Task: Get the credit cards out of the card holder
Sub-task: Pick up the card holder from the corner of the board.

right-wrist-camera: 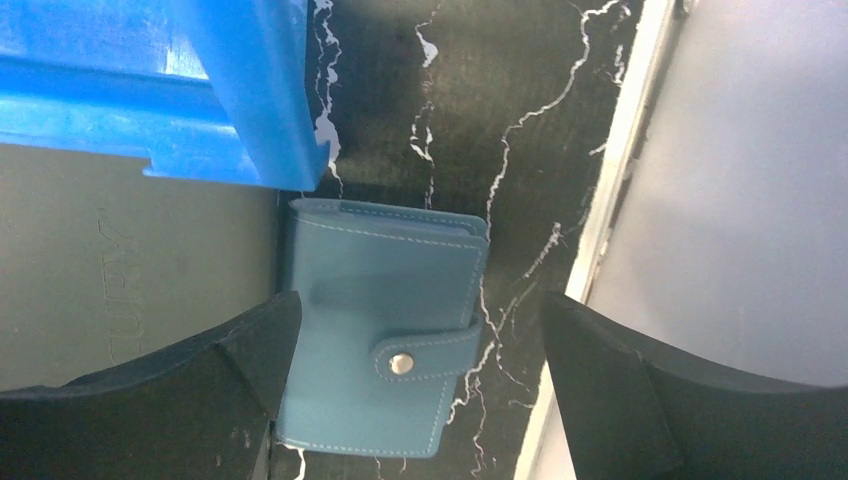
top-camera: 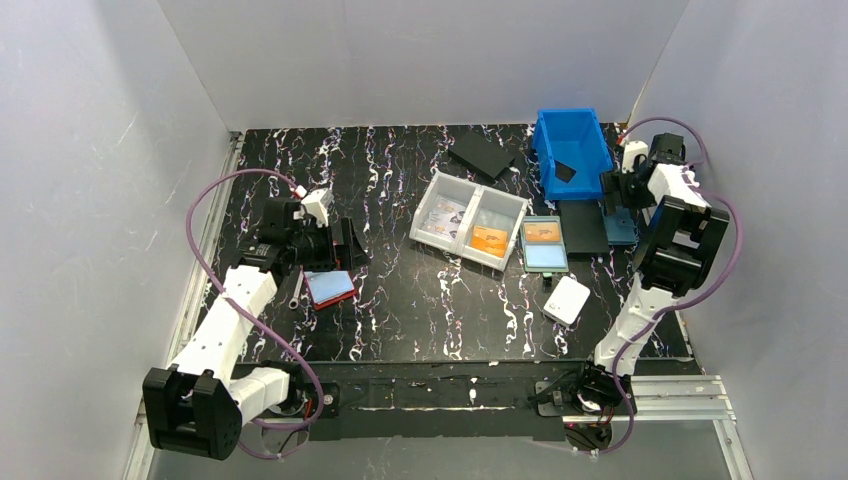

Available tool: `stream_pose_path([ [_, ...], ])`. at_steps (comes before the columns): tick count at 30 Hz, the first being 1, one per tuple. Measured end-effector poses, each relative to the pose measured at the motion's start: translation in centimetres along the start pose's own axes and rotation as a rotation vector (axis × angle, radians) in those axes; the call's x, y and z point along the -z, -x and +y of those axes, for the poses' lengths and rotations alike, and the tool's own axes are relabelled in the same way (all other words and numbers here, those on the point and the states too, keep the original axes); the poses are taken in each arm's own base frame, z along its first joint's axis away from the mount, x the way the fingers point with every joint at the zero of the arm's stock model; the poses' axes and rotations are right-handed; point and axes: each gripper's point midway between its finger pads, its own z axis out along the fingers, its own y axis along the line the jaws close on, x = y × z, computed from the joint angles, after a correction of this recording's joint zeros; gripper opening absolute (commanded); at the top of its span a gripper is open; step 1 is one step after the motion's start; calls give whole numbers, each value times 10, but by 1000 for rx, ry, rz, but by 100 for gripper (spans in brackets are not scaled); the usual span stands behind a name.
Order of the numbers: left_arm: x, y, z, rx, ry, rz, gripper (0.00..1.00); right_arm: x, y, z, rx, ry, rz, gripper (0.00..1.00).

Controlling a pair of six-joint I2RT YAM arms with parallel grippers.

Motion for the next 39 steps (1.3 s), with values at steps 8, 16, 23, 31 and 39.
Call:
stream_pose_path([
  [8, -3, -3, 2, 10, 2, 8, 98, -14, -7, 5, -12, 33, 17, 98],
  [16, -6, -7, 4, 14, 4, 18, 98, -14, -7, 5, -19, 32, 16, 98],
  [23, -9, -11, 7, 24, 9, 36, 98, -17, -8, 11, -24, 73, 3, 98],
  [31, -13, -12, 9, 29, 11, 46, 98, -20, -12, 16, -37, 100, -4, 98],
  [39, -14, -13, 10, 32, 12, 52, 98, -22, -14, 18, -55, 101, -4, 98],
])
